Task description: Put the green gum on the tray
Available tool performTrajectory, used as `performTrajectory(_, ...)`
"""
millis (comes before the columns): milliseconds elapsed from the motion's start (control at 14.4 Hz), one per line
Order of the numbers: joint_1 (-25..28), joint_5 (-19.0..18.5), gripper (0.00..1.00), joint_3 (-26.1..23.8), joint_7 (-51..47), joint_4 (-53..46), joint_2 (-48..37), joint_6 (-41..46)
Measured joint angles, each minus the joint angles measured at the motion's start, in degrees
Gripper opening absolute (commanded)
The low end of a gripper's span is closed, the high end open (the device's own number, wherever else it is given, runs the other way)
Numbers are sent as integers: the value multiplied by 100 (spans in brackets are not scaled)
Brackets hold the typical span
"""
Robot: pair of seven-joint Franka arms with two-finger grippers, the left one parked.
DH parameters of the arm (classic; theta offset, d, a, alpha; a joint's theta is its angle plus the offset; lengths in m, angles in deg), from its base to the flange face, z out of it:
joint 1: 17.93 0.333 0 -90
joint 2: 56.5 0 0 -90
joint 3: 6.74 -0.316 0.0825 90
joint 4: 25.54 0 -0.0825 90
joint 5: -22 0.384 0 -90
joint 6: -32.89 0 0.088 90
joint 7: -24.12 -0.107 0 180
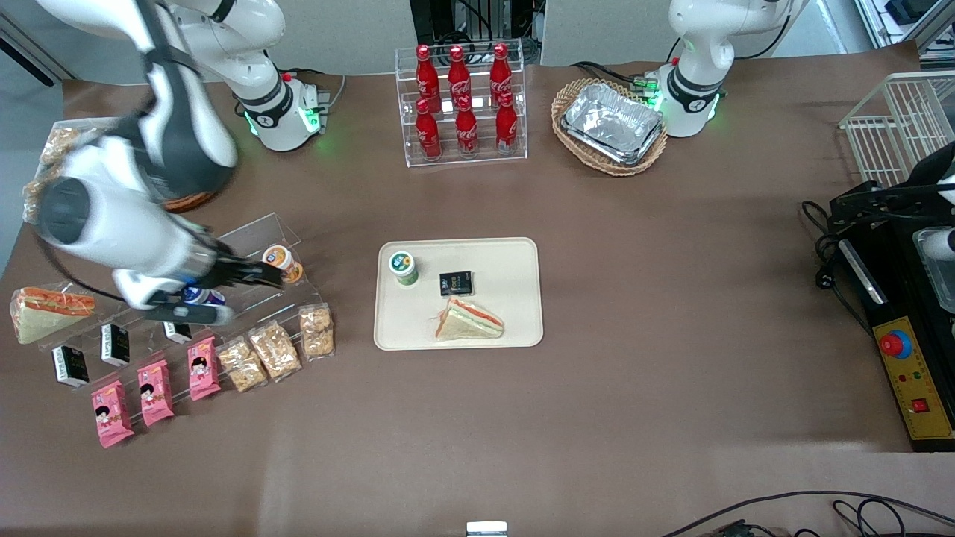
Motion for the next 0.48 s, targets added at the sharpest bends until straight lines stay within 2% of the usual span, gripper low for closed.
performTrajectory(277,-778,-27,100,7,521,-668,-145,859)
performTrajectory(485,-1137,-126,100,39,840,-1081,-146,1290)
